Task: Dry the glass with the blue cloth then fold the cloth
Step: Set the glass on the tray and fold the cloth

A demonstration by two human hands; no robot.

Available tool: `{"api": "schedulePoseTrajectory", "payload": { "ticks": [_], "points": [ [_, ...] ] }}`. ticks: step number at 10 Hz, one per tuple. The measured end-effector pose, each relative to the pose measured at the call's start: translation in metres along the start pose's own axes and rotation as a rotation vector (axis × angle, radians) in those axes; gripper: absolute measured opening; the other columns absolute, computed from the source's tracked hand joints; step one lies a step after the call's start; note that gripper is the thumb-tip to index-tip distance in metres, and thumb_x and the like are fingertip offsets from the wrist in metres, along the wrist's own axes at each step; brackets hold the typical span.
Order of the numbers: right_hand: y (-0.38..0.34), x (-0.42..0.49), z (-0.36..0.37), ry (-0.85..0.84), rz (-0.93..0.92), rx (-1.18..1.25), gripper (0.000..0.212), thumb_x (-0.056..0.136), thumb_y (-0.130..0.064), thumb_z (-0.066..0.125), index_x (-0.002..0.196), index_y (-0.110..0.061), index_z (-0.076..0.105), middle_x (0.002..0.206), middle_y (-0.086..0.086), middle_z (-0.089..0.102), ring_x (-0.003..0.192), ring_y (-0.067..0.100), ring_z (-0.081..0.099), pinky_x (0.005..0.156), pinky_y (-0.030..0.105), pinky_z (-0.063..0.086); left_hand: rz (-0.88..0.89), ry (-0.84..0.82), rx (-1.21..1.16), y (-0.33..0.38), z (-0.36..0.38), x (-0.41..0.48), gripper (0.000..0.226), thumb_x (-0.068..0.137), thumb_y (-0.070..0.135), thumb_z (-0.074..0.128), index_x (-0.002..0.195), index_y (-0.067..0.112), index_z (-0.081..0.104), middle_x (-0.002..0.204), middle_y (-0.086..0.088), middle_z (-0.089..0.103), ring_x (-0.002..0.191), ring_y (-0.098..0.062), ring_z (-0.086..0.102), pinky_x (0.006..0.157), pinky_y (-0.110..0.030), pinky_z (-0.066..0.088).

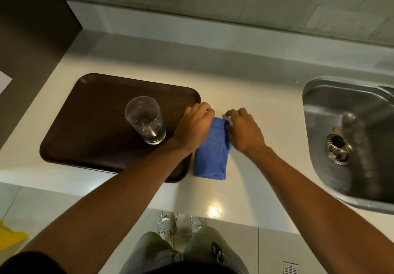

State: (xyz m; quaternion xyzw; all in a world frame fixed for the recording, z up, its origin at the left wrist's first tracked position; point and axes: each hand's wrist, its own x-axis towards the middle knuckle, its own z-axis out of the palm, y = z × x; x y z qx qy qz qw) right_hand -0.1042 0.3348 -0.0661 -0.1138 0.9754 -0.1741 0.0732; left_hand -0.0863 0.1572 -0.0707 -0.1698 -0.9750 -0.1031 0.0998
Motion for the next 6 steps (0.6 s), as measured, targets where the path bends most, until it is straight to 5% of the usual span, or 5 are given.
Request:
{"api": "schedulePoseTrajectory", "payload": {
  "ticks": [1,2,4,5,6],
  "points": [
    [-0.011,-0.036,0.013,0.174,-0.159,0.012,0.041,0.101,-0.029,0.041,0.137,-0.01,0.049,0.131,0.013,0.053,0.111,0.031,0.053,0.089,0.04,0.046,0.081,0.059,0.029,0.012,0.003,-0.028,0.03,0.099,0.017,0.052,0.122,0.005,0.066,0.131,-0.013,0.064,0.118,-0.03,0.061,0.098,-0.044,0.044],
    [-0.025,-0.073,0.036,0.081,-0.229,-0.07,0.059,0.103,-0.041,0.012,0.151,-0.011,0.031,0.155,0.012,0.034,0.144,0.029,0.029,0.112,0.046,0.032,0.046,-0.095,0.108,0.03,0.006,-0.059,0.051,0.105,0.03,0.033,0.144,0.002,0.05,0.154,-0.018,0.046,0.144,-0.031,0.04,0.117,-0.056,0.024],
    [-0.015,-0.08,0.061,-0.047,-0.169,-0.214,0.072,0.098,-0.052,0.029,0.156,-0.018,0.005,0.164,0.005,0.002,0.151,0.021,0.0,0.12,0.05,0.014,-0.039,-0.24,0.112,0.041,0.014,-0.076,0.065,0.105,0.042,0.023,0.152,-0.002,0.033,0.16,-0.023,0.031,0.151,-0.034,0.025,0.121,-0.055,0.016],
    [-0.017,-0.08,0.053,-0.047,-0.193,-0.226,0.075,0.095,-0.058,0.03,0.156,-0.016,0.014,0.163,0.007,0.014,0.15,0.024,0.012,0.119,0.051,0.019,-0.058,-0.268,0.104,0.042,0.001,-0.072,0.068,0.105,0.047,0.022,0.151,-0.001,0.035,0.158,-0.023,0.035,0.151,-0.034,0.027,0.121,-0.055,0.019],
    [-0.022,-0.082,0.028,-0.004,-0.23,-0.006,0.056,0.097,-0.049,0.029,0.144,-0.019,0.041,0.145,0.001,0.048,0.134,0.019,0.043,0.113,0.048,0.032,-0.103,-0.136,0.019,0.051,-0.011,-0.073,0.066,0.105,0.046,0.025,0.15,0.0,0.04,0.158,-0.021,0.037,0.15,-0.03,0.031,0.122,-0.051,0.023]
  ]
}}
